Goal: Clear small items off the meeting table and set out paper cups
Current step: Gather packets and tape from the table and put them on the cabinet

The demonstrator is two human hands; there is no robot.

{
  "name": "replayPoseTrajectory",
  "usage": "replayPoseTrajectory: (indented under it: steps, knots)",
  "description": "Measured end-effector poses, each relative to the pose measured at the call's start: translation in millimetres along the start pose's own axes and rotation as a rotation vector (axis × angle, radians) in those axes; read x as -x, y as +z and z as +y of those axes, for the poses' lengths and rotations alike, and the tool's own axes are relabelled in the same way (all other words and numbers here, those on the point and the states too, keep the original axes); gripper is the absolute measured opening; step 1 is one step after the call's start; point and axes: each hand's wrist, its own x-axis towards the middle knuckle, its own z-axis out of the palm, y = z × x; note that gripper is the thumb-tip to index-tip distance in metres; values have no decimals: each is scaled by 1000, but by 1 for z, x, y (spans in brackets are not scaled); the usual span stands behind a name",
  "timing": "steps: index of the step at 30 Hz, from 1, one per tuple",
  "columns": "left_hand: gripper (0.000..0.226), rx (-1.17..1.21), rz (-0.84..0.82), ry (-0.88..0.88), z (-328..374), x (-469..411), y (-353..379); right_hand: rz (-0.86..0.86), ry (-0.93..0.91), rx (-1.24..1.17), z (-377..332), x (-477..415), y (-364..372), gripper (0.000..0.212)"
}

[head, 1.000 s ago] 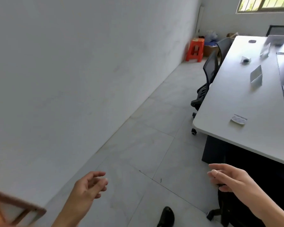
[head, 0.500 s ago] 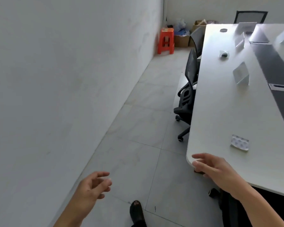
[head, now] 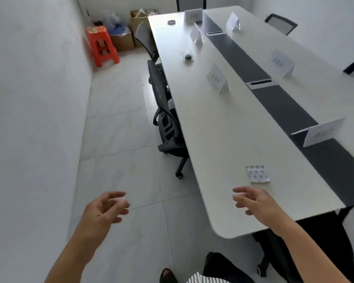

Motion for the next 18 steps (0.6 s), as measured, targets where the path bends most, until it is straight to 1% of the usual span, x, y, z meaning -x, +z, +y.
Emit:
replayPoseTrajectory:
  steps: [2,4,9,11,14,15,16,18]
  knots:
    - [14,-42,-103,2,15,-27,16,73,62,-6,12,-24,-8,23]
    - [14,-89,-147,-12,23,-49,32,169,129,10,26,-56,-19,34]
    - [15,-144,-192,-90,33,-80,64,484,289,297,60,-138,-40,57]
    - [14,-204,-218,-132,37,-92,73,505,371,363,70,-162,-44,65]
    - [14,-232,-212,-146,44,-108,85,415,440,533,87,-182,-41,83]
    - [14,-229,-203,-143,47,-112,89,409,419,599,91,-184,-37,84]
    - [14,-225,-196,-143,50,-115,93,421,378,653,95,-185,-34,80]
    - [14,-235,-202,-154,53,-121,102,470,281,708,101,-185,-32,69]
